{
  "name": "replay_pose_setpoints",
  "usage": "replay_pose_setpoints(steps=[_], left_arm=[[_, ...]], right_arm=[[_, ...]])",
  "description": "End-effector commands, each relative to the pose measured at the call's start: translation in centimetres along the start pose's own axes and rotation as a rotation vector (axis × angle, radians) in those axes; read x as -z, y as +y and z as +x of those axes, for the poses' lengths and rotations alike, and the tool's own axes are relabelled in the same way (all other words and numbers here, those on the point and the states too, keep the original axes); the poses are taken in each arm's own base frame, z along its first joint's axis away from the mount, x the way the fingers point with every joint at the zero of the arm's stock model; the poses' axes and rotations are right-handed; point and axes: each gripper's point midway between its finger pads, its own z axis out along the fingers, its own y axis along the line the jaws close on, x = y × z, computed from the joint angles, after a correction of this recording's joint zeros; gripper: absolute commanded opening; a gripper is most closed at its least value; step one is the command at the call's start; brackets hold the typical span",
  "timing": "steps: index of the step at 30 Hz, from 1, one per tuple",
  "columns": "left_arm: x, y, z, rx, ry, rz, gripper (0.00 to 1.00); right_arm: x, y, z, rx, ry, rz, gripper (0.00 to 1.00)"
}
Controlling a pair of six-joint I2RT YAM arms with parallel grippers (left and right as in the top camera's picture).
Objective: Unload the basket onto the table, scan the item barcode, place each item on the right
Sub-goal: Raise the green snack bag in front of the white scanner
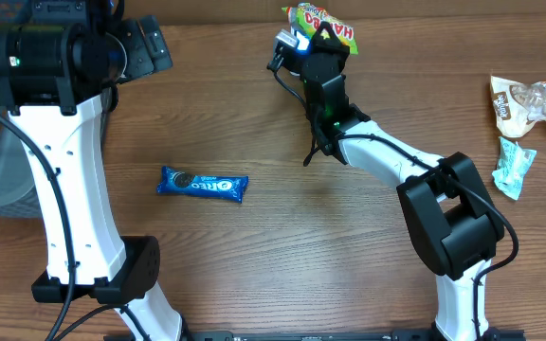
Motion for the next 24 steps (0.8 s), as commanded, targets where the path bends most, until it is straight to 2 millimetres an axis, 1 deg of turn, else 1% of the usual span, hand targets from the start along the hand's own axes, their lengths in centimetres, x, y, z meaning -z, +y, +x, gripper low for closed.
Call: replay_pose_setpoints(steps=[1, 3, 5, 14, 17, 21, 24], left_arm=[[0.2, 0.3, -0.1, -0.006, -0.008, -0.012, 1.00], [0.2, 0.3, -0.1, -0.006, -0.008, -0.012, 1.00], [0.2, 0.3, -0.1, -0.006, -0.008, -0.012, 1.00], [0.2, 0.3, -0.1, -0.006, -0.008, -0.012, 1.00], [0.2, 0.3, -0.1, -0.006, -0.008, -0.012, 1.00], [0.2, 0.3, -0.1, -0.006, -0.008, -0.012, 1.00], [0.2, 0.3, -0.1, -0.006, -0.008, -0.012, 1.00]], right_arm=[[0.1, -1.8, -1.8, -0.012, -0.080, 0.020, 0.04], [0.1, -1.6, -2.2, -0.011, -0.114, 0.009, 0.04], [-0.1, -1.6, -2.2, -0.011, -0.127, 0.005, 0.04], [-0.9, -2.2, -0.7, -0.015, -0.102, 0.015, 0.04], [-1.0, -2.9, -0.5, -0.028, -0.100, 0.039, 0.04], [-0.9, -4.3, -0.7, -0.059, -0.111, 0.090, 0.04], [-0.9, -4.7, -0.7, -0.071, -0.110, 0.109, 0.04]])
